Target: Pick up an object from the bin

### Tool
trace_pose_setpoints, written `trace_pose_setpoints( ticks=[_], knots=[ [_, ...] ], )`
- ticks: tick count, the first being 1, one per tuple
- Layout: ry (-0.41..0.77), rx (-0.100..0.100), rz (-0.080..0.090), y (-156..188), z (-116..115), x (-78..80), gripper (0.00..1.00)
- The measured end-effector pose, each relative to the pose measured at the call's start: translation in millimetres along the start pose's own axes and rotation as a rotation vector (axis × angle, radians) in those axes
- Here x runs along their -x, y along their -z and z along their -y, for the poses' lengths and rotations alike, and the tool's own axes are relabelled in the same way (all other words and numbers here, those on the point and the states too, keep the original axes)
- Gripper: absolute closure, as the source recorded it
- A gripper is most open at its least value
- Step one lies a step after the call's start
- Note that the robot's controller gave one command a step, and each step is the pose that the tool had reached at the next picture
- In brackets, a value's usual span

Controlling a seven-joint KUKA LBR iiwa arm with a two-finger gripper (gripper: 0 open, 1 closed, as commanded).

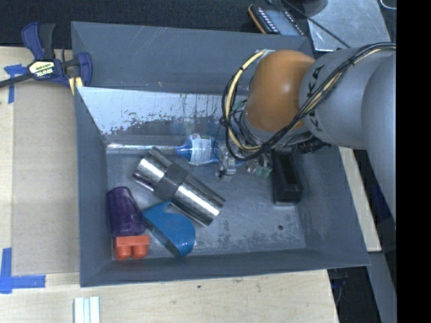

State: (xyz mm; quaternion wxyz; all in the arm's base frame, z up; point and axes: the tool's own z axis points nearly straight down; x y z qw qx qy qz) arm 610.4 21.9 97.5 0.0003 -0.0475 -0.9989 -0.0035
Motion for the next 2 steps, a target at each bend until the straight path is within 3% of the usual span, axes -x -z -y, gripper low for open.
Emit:
trace_pose_setpoints(
  ticks=[2],
  knots=[
    [0.0,0.0,0.0,0.0,0.0,0.1,1.0]
  ],
)
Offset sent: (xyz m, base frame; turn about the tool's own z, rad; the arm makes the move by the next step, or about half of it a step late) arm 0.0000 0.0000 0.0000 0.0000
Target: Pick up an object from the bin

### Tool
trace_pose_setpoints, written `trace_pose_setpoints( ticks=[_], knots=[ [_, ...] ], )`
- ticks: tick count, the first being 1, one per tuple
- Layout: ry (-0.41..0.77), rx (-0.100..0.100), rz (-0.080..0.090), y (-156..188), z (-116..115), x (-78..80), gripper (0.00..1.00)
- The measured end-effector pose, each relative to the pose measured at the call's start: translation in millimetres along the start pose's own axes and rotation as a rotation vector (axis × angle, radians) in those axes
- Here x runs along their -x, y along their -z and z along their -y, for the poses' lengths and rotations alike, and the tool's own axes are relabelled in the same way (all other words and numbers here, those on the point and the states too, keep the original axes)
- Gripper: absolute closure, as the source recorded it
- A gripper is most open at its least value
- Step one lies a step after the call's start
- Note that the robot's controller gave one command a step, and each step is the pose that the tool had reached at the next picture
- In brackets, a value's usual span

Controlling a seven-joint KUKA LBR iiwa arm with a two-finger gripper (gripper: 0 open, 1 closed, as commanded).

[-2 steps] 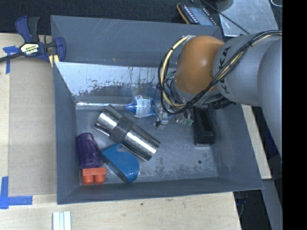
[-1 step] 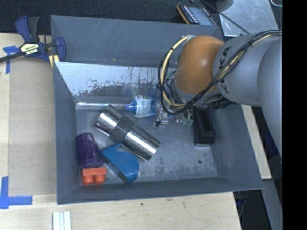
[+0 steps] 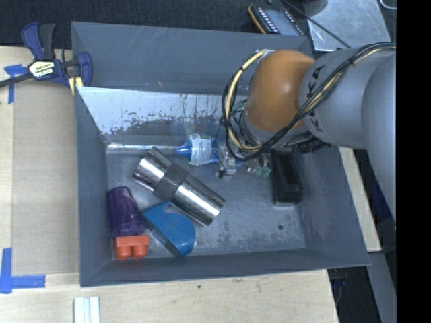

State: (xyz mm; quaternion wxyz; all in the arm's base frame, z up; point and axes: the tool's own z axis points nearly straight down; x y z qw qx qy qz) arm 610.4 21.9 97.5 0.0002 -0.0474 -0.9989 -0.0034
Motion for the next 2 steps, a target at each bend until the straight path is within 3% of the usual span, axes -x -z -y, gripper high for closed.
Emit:
trace_pose_setpoints(
  ticks=[2],
  knots=[
    [0.0,0.0,0.0,0.0,0.0,0.0,1.0]
  ],
)
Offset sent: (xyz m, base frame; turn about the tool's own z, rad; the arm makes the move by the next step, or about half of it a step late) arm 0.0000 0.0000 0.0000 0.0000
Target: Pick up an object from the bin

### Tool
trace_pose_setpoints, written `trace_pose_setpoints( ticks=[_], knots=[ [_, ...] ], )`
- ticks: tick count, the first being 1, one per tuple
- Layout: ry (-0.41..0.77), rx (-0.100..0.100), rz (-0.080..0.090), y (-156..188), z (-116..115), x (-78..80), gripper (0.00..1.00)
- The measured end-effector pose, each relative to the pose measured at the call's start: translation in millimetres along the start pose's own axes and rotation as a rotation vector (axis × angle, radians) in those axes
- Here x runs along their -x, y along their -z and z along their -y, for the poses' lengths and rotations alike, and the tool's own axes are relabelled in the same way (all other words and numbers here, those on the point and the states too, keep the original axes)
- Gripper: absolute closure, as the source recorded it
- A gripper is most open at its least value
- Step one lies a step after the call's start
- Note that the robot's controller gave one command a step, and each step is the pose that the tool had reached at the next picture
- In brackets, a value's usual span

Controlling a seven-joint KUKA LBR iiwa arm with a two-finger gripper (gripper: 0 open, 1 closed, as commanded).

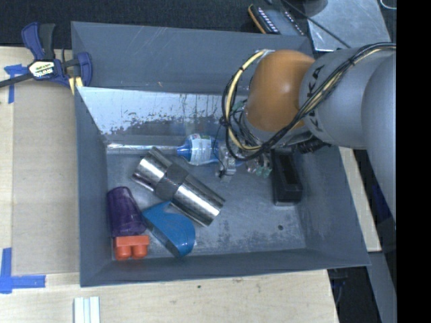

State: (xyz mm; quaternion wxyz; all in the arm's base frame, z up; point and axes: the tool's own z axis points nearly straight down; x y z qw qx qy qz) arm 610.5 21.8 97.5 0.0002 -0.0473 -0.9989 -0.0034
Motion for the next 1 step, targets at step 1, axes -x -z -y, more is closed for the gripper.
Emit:
trace_pose_setpoints(
  ticks=[1],
  knots=[
    [0.0,0.0,0.0,0.0,0.0,0.0,1.0]
  ],
)
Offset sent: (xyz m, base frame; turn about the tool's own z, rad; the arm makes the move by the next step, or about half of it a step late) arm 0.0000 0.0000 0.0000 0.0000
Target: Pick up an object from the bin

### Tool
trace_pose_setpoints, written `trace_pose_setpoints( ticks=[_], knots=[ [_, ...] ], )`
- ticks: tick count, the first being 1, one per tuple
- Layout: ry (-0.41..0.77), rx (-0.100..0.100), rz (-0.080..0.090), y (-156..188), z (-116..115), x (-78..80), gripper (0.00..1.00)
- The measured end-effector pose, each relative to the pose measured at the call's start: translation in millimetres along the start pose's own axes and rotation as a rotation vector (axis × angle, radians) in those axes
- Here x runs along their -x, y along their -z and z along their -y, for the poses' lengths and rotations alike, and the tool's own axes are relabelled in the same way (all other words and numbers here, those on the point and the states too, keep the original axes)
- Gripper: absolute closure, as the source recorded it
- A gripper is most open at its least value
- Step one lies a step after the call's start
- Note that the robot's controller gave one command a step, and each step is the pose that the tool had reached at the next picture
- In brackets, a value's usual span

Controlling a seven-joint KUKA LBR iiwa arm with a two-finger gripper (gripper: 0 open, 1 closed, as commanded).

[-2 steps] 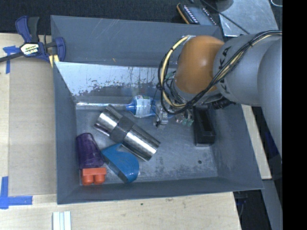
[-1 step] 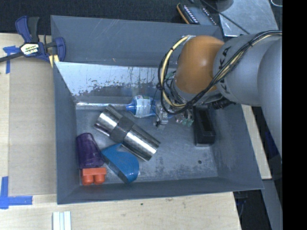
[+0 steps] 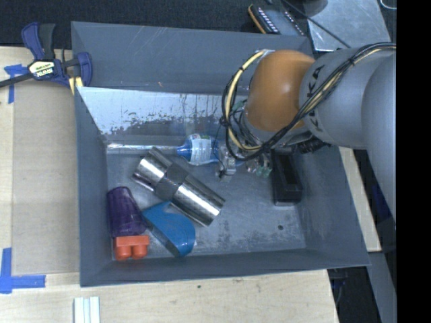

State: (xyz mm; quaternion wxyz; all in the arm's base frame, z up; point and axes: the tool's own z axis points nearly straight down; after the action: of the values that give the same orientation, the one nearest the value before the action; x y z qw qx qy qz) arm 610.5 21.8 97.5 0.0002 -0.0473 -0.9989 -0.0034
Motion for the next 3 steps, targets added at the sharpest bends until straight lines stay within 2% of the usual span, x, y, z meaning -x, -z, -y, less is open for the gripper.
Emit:
trace_pose_setpoints(
  ticks=[3],
  knots=[
    [0.0,0.0,0.0,0.0,0.0,0.0,1.0]
  ],
)
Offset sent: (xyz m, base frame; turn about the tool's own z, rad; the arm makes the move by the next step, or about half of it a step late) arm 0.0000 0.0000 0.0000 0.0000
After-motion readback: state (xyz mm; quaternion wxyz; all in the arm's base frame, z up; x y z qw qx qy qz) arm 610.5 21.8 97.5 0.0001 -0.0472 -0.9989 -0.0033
